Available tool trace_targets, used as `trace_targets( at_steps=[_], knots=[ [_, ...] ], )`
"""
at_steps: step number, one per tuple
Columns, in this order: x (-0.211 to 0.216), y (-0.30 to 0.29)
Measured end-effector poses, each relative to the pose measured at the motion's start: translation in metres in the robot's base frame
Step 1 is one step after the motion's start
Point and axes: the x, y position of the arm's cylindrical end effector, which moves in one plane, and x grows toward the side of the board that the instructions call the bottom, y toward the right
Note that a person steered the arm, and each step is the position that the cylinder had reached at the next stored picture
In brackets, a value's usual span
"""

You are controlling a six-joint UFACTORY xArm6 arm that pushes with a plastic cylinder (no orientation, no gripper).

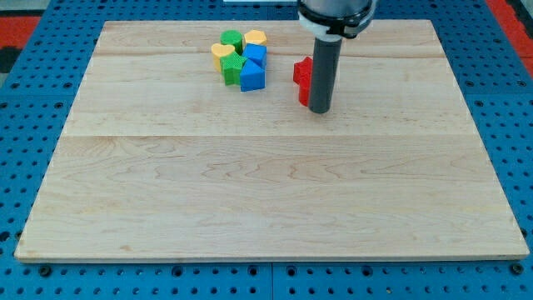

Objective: Move the red blocks into the group of blocks

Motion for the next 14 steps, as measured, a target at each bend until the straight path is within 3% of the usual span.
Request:
trace_targets(
  at_steps=[3, 9, 11, 12, 14],
  knots=[
    [-0.042, 0.041],
    [-0.113, -0.035],
    [-0.067, 0.086],
    [-0.030, 0.068],
    [-0.072, 0.009]
  ],
)
